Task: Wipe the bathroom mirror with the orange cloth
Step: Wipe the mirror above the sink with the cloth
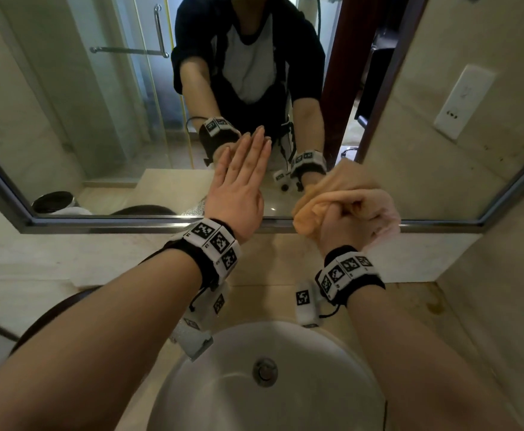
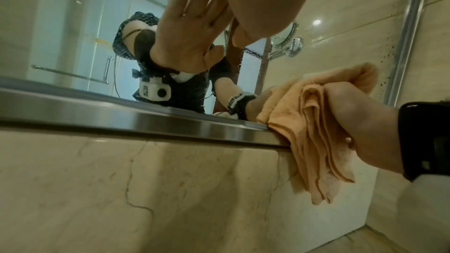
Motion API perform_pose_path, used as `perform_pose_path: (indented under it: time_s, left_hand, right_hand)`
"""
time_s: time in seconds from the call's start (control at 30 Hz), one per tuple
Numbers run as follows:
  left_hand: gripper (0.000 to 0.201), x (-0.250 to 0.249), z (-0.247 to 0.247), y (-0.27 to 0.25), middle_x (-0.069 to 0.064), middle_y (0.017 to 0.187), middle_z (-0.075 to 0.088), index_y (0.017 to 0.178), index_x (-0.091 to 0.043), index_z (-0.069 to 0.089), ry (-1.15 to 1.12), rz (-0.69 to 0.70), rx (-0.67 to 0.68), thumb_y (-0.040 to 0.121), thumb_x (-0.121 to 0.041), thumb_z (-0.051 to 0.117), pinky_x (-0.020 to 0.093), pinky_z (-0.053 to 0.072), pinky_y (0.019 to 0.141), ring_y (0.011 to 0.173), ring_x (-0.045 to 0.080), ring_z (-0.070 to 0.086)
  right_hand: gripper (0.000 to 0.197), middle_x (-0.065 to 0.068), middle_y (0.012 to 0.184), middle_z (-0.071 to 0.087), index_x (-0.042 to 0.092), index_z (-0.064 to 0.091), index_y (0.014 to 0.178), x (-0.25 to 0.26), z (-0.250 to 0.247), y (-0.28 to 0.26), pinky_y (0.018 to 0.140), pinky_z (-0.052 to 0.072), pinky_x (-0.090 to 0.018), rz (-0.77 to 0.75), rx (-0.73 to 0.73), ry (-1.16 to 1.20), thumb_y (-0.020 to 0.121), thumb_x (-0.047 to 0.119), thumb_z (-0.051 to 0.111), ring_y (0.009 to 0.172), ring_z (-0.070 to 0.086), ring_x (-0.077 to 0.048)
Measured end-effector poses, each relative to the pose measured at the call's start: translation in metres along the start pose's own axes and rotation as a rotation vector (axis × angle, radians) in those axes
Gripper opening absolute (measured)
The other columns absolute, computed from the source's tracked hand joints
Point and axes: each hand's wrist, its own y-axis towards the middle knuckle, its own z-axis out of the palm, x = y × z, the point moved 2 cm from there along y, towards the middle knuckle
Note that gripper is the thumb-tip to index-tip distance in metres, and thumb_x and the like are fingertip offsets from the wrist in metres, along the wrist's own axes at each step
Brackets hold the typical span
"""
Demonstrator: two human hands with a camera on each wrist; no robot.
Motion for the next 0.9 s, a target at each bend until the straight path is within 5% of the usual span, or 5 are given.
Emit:
perform_pose_path:
  time_s: [0.23,0.4,0.63,0.77,0.9]
  left_hand:
    - [0.074,0.035,-0.008,-0.013,0.006,0.161,-0.006,0.153,-0.012,0.0,0.03,0.029,0.03,0.09,-0.019,0.038,0.04,0.001,0.122,0.148,0.023,-0.007]
    - [0.077,0.057,-0.008,-0.026,0.005,0.16,-0.01,0.152,-0.012,-0.004,0.044,0.025,0.094,0.09,-0.019,0.041,0.04,-0.001,0.121,0.148,0.023,-0.01]
    - [0.079,0.084,-0.019,-0.035,0.003,0.158,-0.02,0.15,-0.014,-0.014,0.046,0.048,0.176,0.089,-0.017,0.035,0.04,-0.004,0.121,0.146,0.022,-0.019]
    - [0.083,0.093,-0.026,-0.039,0.001,0.158,-0.022,0.15,-0.015,-0.015,-0.004,0.032,0.211,0.085,-0.018,0.037,0.039,-0.006,0.121,0.145,0.022,-0.021]
    - [0.083,0.096,-0.032,-0.041,-0.002,0.157,-0.024,0.15,-0.016,-0.016,-0.039,0.032,0.248,0.078,-0.047,0.014,0.036,-0.01,0.12,0.145,0.021,-0.023]
  right_hand:
    - [0.098,-0.03,0.154,0.002,-0.011,-0.003,0.145,0.01,0.033,-0.045,0.119,-0.001,-0.046,-0.255,0.034,-0.38,0.084,0.042,0.054,0.144,0.001,-0.039]
    - [0.097,-0.03,0.15,0.015,-0.007,0.011,0.143,0.011,0.061,-0.079,0.119,0.003,-0.048,-0.371,0.02,-0.48,0.075,0.047,0.055,0.142,0.011,-0.04]
    - [0.103,-0.035,0.143,0.029,-0.011,0.025,0.137,0.013,0.095,-0.128,0.116,0.005,-0.057,-0.532,0.045,-0.641,0.066,0.063,0.031,0.137,0.022,-0.047]
    - [0.098,-0.033,0.118,0.056,-0.013,0.049,0.117,0.021,0.105,-0.156,0.11,0.013,-0.053,-0.652,-0.037,-0.716,0.061,0.067,0.052,0.113,0.054,-0.047]
    - [0.079,-0.036,0.12,0.055,-0.012,0.058,0.114,0.013,0.122,-0.173,0.103,0.029,-0.062,-0.736,0.091,-0.728,0.062,0.043,0.079,0.114,0.051,-0.051]
